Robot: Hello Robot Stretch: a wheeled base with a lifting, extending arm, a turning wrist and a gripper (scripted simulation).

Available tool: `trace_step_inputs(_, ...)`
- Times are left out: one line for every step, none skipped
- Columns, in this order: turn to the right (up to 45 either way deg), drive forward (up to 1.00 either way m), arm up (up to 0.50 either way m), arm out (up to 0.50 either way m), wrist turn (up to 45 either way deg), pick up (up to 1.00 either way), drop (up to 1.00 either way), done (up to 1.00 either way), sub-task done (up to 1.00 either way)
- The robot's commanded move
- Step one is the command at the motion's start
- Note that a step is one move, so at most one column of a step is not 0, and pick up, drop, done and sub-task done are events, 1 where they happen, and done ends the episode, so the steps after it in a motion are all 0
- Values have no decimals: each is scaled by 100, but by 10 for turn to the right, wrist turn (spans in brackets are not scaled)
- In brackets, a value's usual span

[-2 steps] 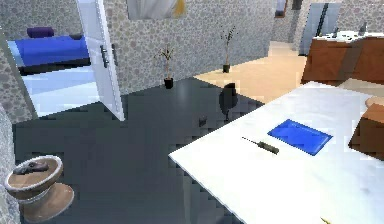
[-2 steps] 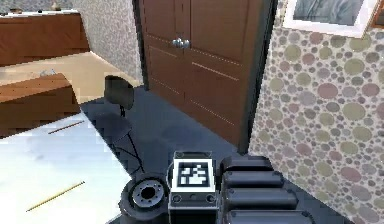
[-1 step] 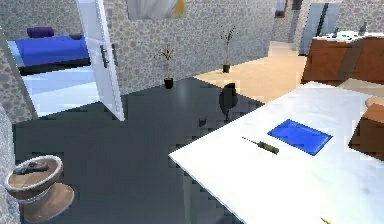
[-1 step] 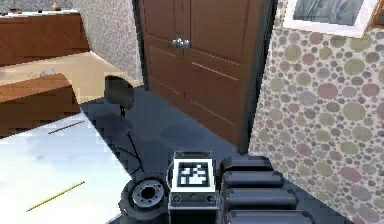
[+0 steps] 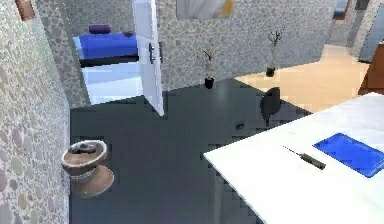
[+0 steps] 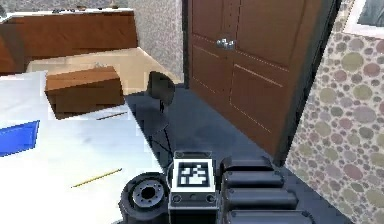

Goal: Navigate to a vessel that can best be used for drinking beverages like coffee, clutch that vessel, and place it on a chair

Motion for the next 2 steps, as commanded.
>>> trace_step_inputs(90, 0, 0, 0, 0, 0, 0, 0, 0)
trace_step_inputs(30, 0, 0, 0, 0, 0, 0, 0, 0)
